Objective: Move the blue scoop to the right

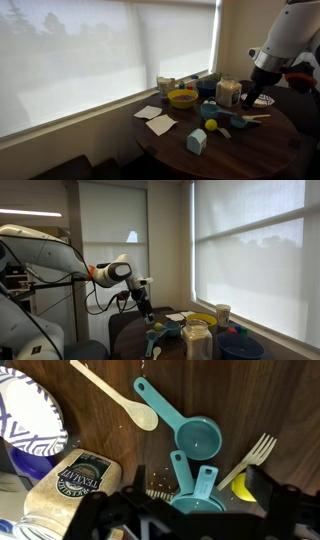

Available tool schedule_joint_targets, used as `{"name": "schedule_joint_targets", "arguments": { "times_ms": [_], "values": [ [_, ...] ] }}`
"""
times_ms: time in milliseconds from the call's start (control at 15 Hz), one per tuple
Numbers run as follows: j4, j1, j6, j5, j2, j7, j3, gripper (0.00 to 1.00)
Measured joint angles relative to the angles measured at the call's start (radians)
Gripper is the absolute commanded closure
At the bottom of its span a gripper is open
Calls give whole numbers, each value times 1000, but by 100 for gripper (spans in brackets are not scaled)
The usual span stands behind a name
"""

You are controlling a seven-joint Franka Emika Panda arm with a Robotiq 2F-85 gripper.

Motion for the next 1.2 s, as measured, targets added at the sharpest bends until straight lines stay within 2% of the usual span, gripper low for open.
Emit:
{"name": "schedule_joint_targets", "arguments": {
  "times_ms": [533, 800, 1200],
  "values": [
    [-24, -9, -3, 118, -39, -118, -33, 0],
    [-45, -28, -6, 128, -80, -132, -44, 0],
    [-75, -73, -72, 128, -208, -135, -47, 0]
  ]
}}
